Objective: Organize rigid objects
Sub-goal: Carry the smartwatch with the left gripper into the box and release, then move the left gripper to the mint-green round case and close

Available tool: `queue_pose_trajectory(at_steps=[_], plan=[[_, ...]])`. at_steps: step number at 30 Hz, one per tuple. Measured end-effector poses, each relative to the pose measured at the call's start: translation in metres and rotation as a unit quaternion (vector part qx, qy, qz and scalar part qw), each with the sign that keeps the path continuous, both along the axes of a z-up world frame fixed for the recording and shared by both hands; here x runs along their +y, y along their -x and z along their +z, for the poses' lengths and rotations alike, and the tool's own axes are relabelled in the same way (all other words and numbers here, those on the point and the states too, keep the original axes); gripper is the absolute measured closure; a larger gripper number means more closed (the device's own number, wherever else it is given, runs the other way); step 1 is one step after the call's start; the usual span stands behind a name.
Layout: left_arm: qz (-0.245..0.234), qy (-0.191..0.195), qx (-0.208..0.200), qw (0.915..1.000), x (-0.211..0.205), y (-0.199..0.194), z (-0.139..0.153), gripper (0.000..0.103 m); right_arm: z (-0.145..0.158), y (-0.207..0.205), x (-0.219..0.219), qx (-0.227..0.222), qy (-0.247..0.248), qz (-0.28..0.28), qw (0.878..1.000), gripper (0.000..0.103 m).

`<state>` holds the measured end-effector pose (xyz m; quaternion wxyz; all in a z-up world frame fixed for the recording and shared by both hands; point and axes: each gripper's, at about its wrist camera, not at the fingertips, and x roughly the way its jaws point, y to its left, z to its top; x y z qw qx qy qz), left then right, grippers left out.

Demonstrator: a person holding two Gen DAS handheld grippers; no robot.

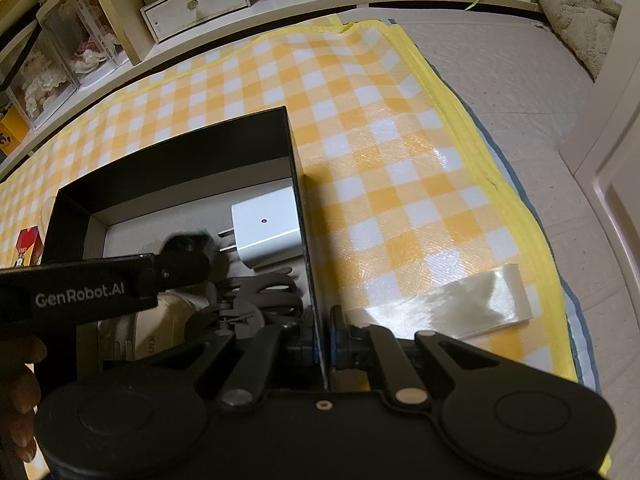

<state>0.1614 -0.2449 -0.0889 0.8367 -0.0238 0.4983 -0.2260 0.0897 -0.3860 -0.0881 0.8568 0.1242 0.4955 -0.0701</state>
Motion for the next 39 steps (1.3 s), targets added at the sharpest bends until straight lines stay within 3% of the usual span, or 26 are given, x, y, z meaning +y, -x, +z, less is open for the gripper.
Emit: queue_pose_trajectory(at_steps=[3,14,19,24,30,39], plan=[[0.008,0.002,0.005,1.0000,0.003,0.000,0.002,0.041,0.000,0.000,0.000,0.000,0.000,0.000,1.000,0.097],[-0.031,0.002,-0.022,0.9993,0.011,0.020,0.030,0.040,0.000,0.000,0.000,0.000,0.000,0.000,1.000,0.097],[-0.047,-0.005,-0.042,0.9980,0.015,0.035,0.046,0.032,0.000,0.000,0.000,0.000,-0.001,-0.001,1.000,0.097],[-0.057,-0.007,-0.054,0.9969,0.021,0.048,0.060,0.015,0.000,0.000,0.000,0.000,-0.001,-0.001,1.000,0.097],[-0.069,-0.015,-0.068,0.9952,0.031,0.066,0.072,0.002,0.000,0.000,0.001,0.000,-0.001,-0.001,1.000,0.097],[-0.097,-0.019,-0.088,0.9912,0.041,0.091,0.087,0.000,0.000,0.001,0.003,0.001,0.001,-0.001,1.000,0.097]])
